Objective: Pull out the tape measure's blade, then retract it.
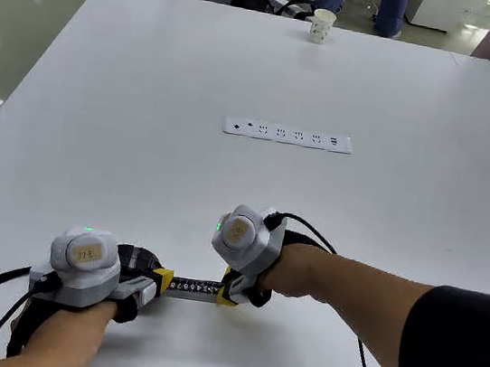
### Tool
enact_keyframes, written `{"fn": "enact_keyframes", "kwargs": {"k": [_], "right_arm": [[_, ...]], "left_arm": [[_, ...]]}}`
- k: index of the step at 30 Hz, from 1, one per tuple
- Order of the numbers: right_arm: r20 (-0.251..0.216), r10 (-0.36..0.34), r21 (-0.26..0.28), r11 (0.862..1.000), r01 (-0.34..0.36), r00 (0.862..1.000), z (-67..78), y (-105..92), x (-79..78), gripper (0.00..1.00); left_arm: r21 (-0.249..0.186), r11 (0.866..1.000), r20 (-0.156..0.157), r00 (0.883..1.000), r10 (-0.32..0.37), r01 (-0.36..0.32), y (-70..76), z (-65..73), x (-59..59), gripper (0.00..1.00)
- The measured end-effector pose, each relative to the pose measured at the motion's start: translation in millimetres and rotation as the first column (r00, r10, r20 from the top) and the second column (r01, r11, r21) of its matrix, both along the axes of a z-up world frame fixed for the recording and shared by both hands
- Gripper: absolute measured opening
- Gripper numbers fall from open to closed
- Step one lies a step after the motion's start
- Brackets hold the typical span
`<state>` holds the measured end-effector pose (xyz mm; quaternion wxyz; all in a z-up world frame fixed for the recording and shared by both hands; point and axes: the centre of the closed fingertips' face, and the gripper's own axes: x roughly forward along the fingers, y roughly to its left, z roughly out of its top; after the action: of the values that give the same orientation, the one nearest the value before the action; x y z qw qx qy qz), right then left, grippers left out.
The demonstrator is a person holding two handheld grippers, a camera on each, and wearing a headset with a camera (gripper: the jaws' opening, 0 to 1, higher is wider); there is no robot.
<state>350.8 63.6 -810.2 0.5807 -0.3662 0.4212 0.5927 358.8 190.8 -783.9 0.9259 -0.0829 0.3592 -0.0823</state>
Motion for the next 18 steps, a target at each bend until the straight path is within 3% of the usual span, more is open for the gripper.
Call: {"fn": "enact_keyframes", "kwargs": {"k": [18], "right_arm": [[-0.002, -0.001, 0.004, 1.0, 0.001, 1.0, -0.1, 5.6, -0.3, 0.1]], "left_arm": [[-0.006, 1.0, -0.001, 1.0, 0.001, -0.001, 0.0, 0.0, 0.8, 0.62]]}}
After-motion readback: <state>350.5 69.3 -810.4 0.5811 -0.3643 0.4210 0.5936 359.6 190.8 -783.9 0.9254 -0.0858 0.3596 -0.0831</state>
